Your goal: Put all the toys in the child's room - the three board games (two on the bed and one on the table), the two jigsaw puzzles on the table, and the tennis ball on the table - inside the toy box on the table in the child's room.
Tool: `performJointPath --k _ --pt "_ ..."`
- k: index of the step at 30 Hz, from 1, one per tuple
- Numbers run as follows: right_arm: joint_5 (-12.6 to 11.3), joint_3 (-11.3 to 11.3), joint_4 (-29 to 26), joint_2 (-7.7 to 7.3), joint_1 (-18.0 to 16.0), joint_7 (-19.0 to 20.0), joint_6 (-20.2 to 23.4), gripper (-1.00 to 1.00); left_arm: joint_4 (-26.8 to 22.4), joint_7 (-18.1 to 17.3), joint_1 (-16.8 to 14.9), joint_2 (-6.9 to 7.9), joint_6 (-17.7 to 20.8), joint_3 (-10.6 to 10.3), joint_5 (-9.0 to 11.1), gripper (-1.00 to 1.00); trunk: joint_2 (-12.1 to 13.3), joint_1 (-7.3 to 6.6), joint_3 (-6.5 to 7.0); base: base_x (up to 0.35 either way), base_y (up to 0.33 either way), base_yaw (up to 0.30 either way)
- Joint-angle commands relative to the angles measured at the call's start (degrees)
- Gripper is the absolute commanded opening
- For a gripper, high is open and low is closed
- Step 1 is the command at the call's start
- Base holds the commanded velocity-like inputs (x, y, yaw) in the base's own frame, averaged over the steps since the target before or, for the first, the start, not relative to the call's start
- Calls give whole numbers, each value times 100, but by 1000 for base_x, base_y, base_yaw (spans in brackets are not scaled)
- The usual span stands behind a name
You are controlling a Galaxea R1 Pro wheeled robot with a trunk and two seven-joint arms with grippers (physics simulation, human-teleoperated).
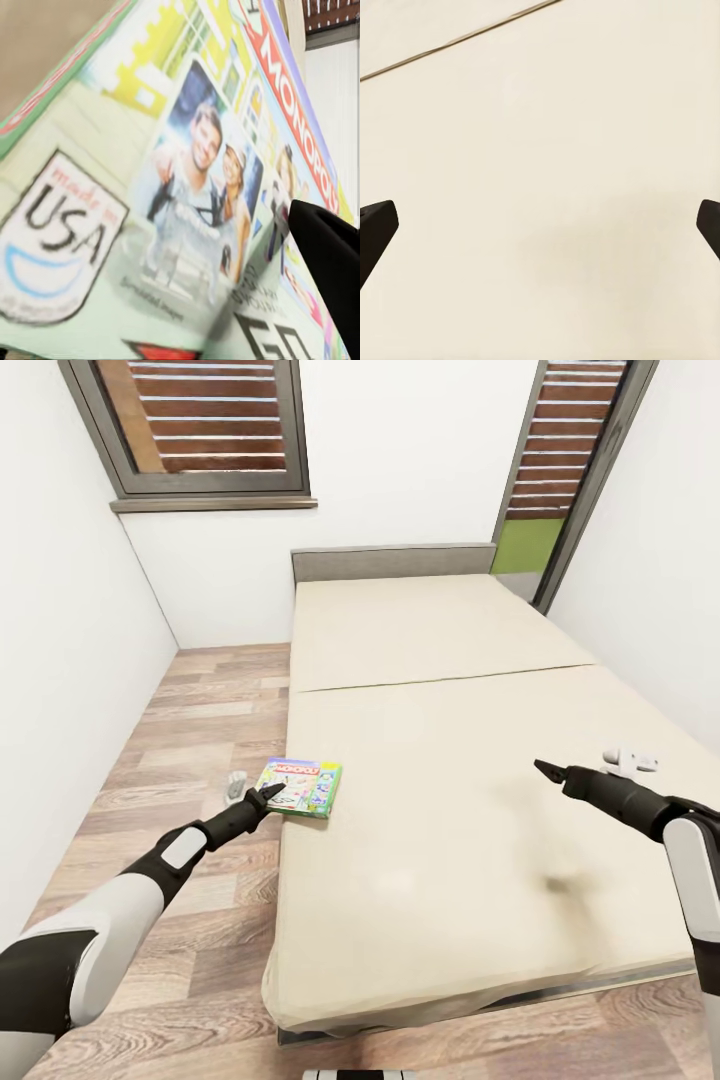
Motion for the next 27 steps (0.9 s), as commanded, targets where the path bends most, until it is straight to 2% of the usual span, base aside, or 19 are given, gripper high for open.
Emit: performJointPath --k 1,13,27 --pt "38 -3 -2 1 -1 51 26 100 2 -22 16 -2 83 -90 -68 -100 -1 0 -5 0 0 0" --pt "38 31 -2 -6 17 56 25 100 -48 -394 152 23 82 -78 -63 -100 -1 0 -5 0 0 0" --pt "38 8 -2 -35 34 111 41 100 -64 -591 229 -32 66 -95 -63 -100 -1 0 -5 0 0 0"
